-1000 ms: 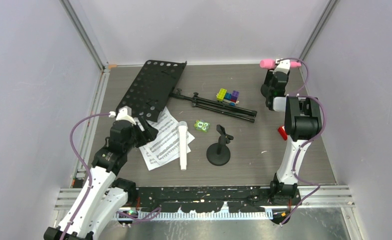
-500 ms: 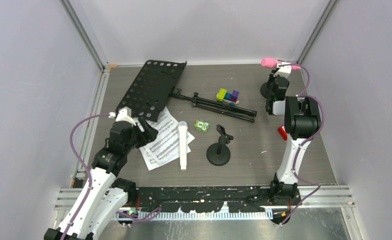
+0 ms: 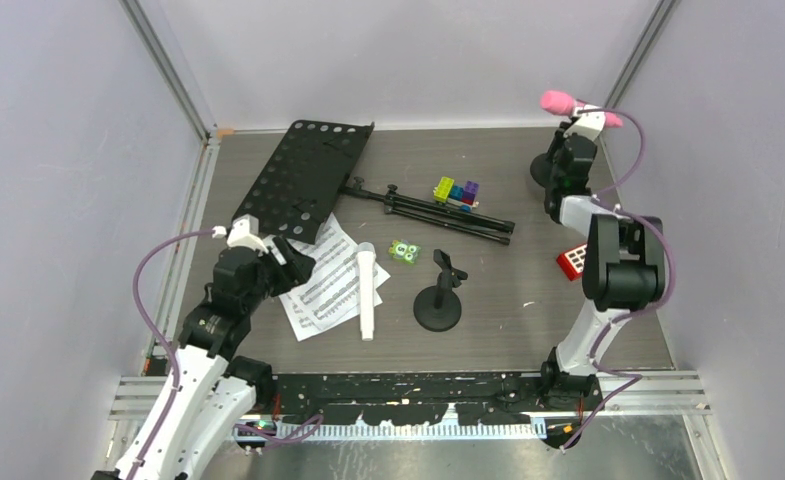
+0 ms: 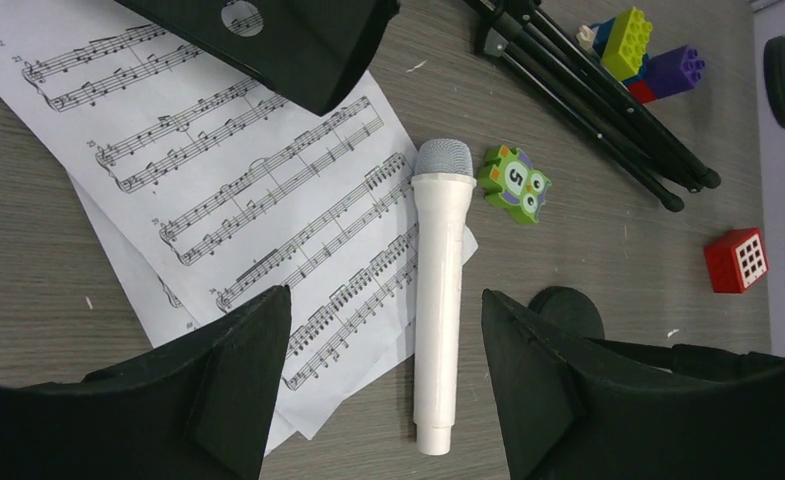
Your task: Pack up the instrument practice props
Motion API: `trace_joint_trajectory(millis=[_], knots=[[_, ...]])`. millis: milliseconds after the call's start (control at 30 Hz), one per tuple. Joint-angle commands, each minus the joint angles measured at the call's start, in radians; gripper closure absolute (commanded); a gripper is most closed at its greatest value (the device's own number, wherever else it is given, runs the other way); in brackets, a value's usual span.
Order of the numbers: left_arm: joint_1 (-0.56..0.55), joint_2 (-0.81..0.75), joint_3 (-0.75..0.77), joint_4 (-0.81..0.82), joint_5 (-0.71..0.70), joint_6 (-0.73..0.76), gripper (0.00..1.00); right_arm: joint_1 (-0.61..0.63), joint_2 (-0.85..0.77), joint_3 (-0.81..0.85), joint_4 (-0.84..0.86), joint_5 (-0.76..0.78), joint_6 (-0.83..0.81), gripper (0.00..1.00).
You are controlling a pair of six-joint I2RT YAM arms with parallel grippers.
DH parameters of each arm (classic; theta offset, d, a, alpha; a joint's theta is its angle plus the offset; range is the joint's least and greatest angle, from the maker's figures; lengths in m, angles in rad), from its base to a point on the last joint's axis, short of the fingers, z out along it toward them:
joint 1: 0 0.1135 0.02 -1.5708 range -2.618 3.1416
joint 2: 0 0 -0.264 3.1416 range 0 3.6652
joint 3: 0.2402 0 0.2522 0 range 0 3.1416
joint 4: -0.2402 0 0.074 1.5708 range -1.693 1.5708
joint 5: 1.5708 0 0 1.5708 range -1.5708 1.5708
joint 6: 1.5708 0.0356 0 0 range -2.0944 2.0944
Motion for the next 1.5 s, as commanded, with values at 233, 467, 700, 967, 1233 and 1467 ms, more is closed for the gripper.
trace_joint_trajectory(millis=[233,467,700,967,1233,1467], knots=[[0.004,-0.099,0.015,0.051,0.089,0.073,0.28,-0.003,-0.381,0.054,-0.107,-0.029,0.121,1.00],[0.004,-0.114,0.017,0.104,0.174,0.071,0.29,0.023,-0.637,0.047,-0.319,-0.242,0.265,1.00],[0.004,-0.160,0.017,0.091,0.205,0.085,0.30,0.207,-0.782,0.054,-0.356,-0.444,0.287,1.00],[0.004,-0.208,0.019,0.064,0.203,0.108,0.30,0.414,-0.802,0.067,-0.244,-0.604,0.434,1.00],[0.004,-0.243,0.067,0.011,0.229,0.162,0.30,0.667,-0.804,0.075,-0.268,-0.648,0.436,0.99],[0.004,-0.327,0.103,-0.023,0.226,0.195,0.30,0.974,-0.820,0.022,-0.349,-0.580,0.217,0.99]])
